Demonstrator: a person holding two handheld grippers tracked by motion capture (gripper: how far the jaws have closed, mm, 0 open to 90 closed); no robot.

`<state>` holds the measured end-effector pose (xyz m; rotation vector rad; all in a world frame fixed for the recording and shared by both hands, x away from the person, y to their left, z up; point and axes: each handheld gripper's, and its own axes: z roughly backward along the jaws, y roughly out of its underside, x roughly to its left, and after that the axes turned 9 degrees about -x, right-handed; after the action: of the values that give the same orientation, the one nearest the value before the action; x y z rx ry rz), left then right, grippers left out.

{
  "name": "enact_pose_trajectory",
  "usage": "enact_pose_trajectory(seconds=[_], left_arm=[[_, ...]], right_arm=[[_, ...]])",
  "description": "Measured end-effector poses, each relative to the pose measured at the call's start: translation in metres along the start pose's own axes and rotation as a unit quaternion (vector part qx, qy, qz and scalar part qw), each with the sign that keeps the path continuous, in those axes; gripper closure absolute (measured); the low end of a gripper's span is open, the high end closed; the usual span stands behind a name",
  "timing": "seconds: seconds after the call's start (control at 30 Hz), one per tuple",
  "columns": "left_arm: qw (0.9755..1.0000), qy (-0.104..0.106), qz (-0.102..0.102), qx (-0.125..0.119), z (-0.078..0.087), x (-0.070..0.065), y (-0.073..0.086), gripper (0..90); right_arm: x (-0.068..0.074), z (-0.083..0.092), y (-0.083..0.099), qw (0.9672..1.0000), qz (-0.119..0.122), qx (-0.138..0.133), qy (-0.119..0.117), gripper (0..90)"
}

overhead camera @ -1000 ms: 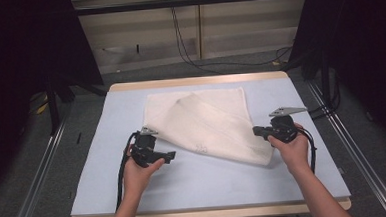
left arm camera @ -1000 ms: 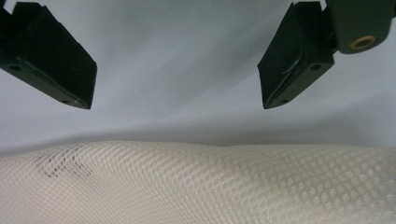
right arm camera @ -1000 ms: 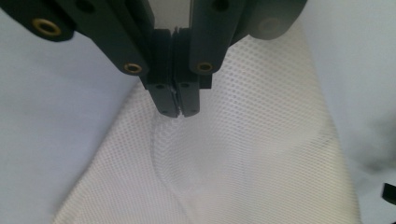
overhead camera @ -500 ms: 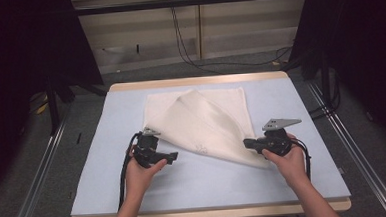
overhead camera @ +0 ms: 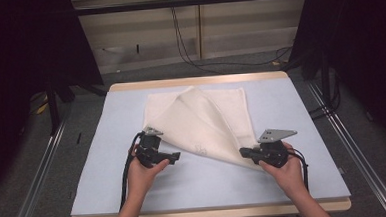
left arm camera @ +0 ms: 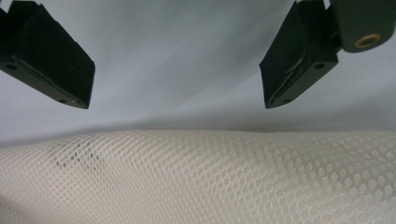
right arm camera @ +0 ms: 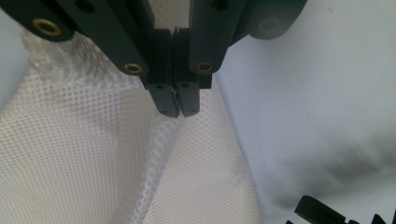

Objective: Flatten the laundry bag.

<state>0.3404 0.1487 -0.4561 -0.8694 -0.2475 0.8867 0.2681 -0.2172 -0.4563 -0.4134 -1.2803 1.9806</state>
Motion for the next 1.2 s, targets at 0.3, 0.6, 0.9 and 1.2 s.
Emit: enact_pose_trajectory(seconds=[0.3, 0.6, 0.9, 1.2], left_arm=[[1.0, 0.005, -0.003, -0.001, 0.0, -0.003, -0.001, 9.8], [0.9997, 0.022, -0.003, -0.009, -0.003, -0.01, -0.006, 8.9], [0.9983, 0.051, 0.008, -0.026, -0.011, -0.026, -0.013, 6.1], [0.9965, 0.078, 0.005, -0.03, -0.019, -0.046, -0.031, 4.6]], right_arm=[[0.009, -0.003, 0.008, 0.9996, 0.004, 0.013, -0.023, 89.1], [0.017, -0.007, 0.014, 0.9988, 0.002, 0.025, -0.042, 89.3], [0.024, -0.01, 0.02, 0.9977, 0.001, 0.035, -0.058, 89.3], [0.028, -0.016, 0.022, 0.997, 0.006, 0.043, -0.063, 89.3]])
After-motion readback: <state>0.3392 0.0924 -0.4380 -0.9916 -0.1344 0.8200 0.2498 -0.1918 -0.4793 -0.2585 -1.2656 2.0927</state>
